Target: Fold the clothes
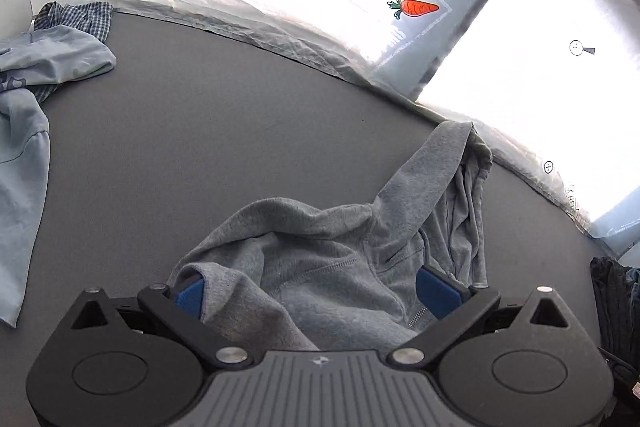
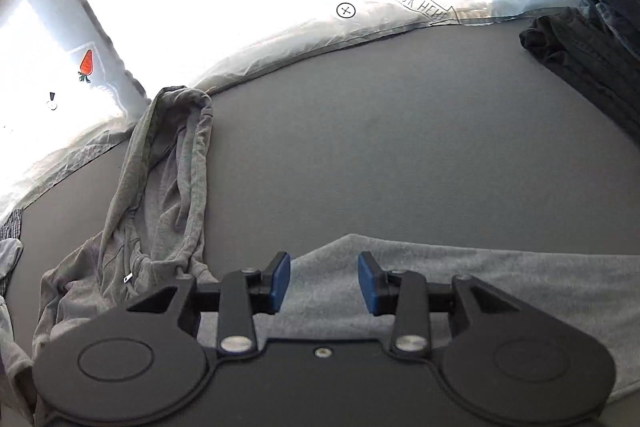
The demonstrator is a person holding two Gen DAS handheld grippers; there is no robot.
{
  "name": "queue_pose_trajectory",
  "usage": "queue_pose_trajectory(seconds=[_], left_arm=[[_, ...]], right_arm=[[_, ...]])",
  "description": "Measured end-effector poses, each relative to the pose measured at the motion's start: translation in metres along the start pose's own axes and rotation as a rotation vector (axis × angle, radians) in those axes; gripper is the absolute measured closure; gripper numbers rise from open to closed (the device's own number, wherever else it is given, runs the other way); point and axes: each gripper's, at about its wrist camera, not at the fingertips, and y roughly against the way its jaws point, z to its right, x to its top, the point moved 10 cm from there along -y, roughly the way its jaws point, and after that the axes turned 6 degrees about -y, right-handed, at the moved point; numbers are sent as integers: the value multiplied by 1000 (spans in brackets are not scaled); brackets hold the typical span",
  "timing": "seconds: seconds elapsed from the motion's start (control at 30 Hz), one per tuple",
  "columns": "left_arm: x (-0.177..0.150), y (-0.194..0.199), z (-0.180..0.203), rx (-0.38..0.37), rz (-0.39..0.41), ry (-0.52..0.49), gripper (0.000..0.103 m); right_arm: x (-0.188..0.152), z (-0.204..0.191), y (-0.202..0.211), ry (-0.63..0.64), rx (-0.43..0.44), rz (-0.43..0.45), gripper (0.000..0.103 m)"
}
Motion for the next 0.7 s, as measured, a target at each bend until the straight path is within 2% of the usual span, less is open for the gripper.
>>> queue_pose_trajectory(seconds=[0.07, 0.1, 0.17, 0.3, 0.37, 0.5, 0.7], left_arm=[[15, -13, -18, 87, -26, -16, 2], [17, -18, -25, 78, -52, -20, 2], [13, -29, -36, 4, -138, -65, 2], [-17, -28, -53, 7, -237, -194, 2], [-30, -19, -61, -6, -259, -184, 2], [-53, 14, -71, -21, -231, -81, 2], [-59, 54, -36, -55, -94, -13, 1]], right_arm=[[4, -24, -12, 29, -1, -3, 64], [6, -36, -17, 43, -2, -4, 64], [8, -54, -27, 54, 1, -11, 61], [-7, -59, -38, 14, 2, -60, 62], [-15, -57, -41, 1, -10, -82, 62], [-25, -58, -38, -8, 2, -118, 62], [-19, -62, -21, 20, 56, -101, 62]])
